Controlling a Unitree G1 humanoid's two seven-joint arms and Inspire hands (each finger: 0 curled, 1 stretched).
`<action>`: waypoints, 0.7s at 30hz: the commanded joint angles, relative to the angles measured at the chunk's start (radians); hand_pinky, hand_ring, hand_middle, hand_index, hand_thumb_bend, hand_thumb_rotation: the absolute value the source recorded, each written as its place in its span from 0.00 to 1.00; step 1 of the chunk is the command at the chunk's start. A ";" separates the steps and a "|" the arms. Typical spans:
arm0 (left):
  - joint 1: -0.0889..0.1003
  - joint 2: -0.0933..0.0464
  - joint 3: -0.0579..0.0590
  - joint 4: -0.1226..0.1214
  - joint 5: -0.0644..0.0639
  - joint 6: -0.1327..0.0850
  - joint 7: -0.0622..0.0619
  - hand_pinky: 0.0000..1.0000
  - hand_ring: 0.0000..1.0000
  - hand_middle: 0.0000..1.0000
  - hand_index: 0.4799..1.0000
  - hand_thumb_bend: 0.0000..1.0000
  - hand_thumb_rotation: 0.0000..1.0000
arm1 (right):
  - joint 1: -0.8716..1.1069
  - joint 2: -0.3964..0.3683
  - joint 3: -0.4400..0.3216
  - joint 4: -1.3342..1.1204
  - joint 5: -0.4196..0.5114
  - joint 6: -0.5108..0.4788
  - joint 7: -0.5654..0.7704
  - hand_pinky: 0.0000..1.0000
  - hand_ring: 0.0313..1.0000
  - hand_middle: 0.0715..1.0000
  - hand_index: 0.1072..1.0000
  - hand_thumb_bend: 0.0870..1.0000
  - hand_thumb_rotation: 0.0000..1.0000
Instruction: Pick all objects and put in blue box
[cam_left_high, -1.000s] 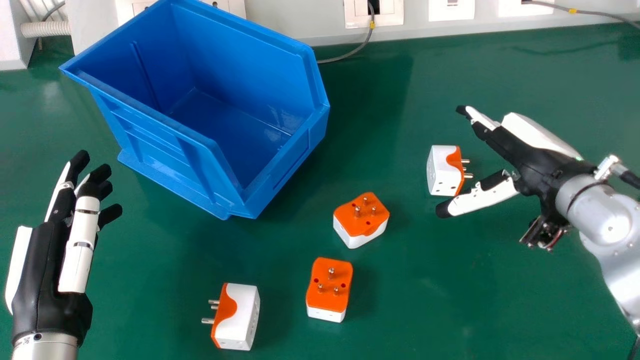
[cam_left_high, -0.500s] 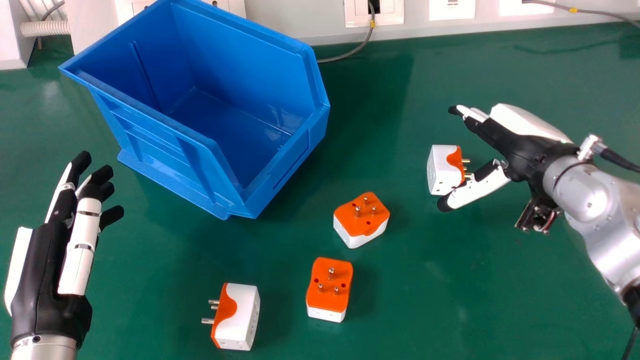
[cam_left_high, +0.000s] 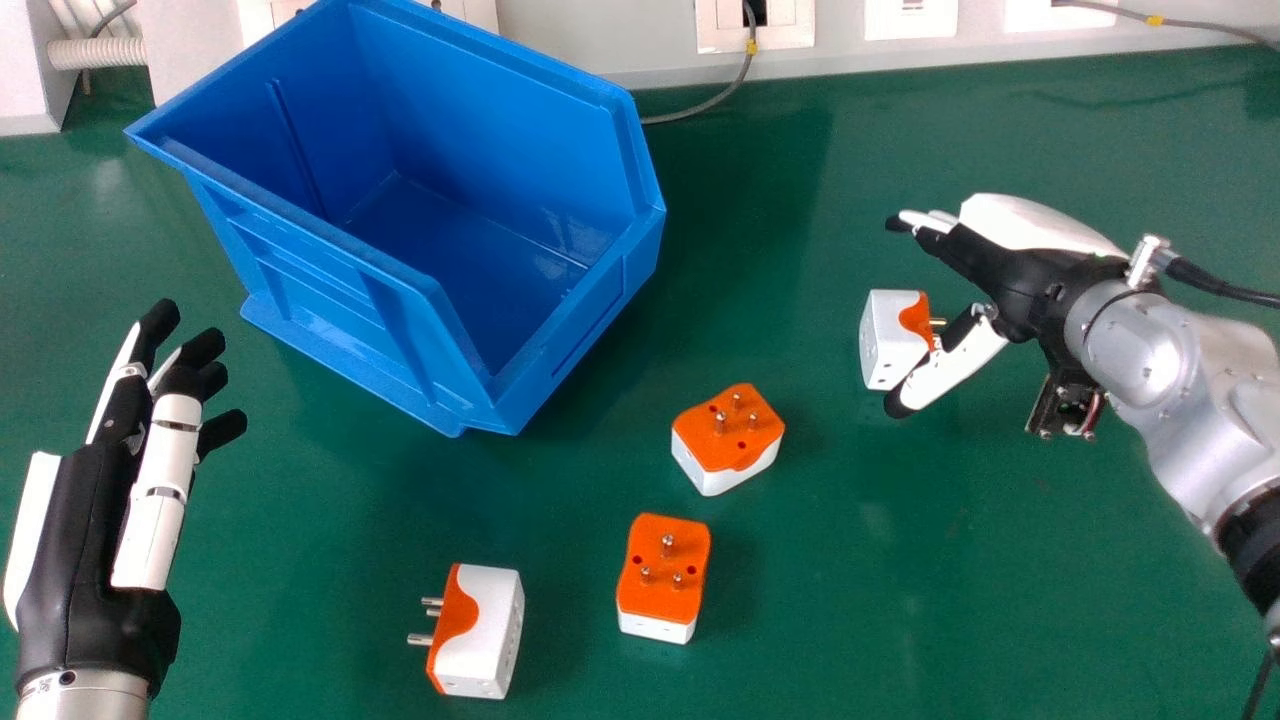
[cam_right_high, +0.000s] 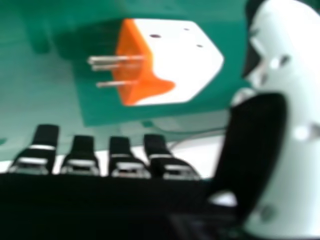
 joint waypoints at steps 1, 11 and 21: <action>0.007 0.006 0.011 -0.029 -0.012 0.000 0.001 0.83 0.90 0.90 0.89 0.28 0.85 | -0.065 0.002 0.013 0.022 -0.017 -0.004 -0.014 0.89 0.95 0.94 0.90 0.63 0.16; 0.010 0.008 0.015 -0.039 -0.027 0.014 -0.003 0.83 0.90 0.90 0.89 0.28 0.83 | -0.089 0.022 0.049 0.067 -0.040 0.010 -0.022 0.86 0.94 0.93 0.87 0.63 0.17; 0.017 0.007 0.014 -0.055 -0.028 0.018 -0.004 0.82 0.90 0.90 0.90 0.28 0.83 | -0.112 0.032 0.073 0.103 -0.072 0.013 -0.026 0.84 0.93 0.92 0.86 0.63 0.14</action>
